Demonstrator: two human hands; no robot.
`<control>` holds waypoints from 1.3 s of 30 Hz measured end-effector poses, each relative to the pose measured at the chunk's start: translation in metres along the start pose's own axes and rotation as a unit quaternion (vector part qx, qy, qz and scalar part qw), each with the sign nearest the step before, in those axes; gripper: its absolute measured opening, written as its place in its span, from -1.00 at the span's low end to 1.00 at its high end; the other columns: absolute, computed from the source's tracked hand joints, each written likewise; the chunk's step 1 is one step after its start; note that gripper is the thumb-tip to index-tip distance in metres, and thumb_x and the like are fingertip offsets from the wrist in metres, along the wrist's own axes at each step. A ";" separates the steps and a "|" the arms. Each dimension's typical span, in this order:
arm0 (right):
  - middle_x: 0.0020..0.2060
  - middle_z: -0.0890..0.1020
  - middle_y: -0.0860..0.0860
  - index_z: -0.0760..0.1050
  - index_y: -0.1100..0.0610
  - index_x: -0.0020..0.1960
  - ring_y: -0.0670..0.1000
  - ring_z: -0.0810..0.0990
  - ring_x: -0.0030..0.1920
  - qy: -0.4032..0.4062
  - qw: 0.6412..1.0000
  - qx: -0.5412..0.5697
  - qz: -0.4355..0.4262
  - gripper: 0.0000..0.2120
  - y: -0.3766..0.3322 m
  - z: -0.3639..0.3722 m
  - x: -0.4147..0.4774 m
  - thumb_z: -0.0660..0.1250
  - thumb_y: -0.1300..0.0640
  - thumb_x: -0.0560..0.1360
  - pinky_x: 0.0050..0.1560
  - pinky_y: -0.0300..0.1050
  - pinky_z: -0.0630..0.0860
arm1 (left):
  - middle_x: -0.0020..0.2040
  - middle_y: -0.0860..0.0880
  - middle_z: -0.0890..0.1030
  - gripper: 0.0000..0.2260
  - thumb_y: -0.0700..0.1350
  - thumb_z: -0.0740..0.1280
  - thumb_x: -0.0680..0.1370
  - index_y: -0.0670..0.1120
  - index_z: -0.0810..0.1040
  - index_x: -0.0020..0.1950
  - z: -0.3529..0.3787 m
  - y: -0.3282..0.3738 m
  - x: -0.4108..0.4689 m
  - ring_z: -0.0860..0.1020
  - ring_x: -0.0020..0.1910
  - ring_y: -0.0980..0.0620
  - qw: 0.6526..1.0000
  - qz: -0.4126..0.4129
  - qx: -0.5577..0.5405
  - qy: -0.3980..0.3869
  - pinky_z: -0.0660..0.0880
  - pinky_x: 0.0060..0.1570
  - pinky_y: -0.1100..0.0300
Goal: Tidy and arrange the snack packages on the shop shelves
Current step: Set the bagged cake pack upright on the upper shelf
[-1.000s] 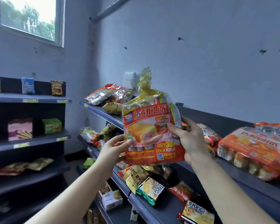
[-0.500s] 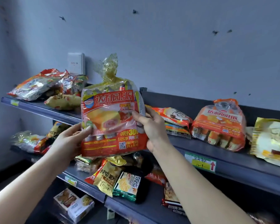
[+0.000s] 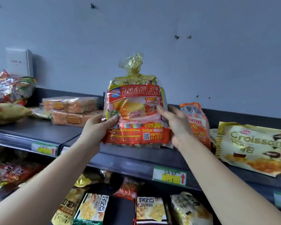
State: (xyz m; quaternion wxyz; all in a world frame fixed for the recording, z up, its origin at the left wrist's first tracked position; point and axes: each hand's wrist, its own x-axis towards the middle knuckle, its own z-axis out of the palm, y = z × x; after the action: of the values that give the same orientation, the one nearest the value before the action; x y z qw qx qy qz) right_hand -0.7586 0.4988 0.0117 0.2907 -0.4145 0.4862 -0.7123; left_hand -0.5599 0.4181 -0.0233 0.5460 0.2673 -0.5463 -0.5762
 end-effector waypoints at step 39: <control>0.17 0.59 0.03 0.45 0.00 0.24 0.07 0.59 0.14 0.140 0.975 -0.161 -0.062 -0.71 0.010 -0.114 0.096 0.33 0.10 0.53 0.18 0.17 0.54 | -0.05 -0.08 0.61 -0.72 -0.27 0.37 0.52 -0.17 0.44 0.20 0.096 -0.042 0.087 0.63 -0.26 0.00 0.987 -0.051 0.039 -0.145 0.58 -0.32 0.06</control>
State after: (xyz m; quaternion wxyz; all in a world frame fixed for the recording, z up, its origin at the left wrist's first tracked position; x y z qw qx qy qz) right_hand -0.9046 0.4682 0.0114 0.1042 -0.3815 0.6032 -0.6926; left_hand -0.6836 0.3625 -0.0121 0.4202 0.2291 -0.6274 -0.6143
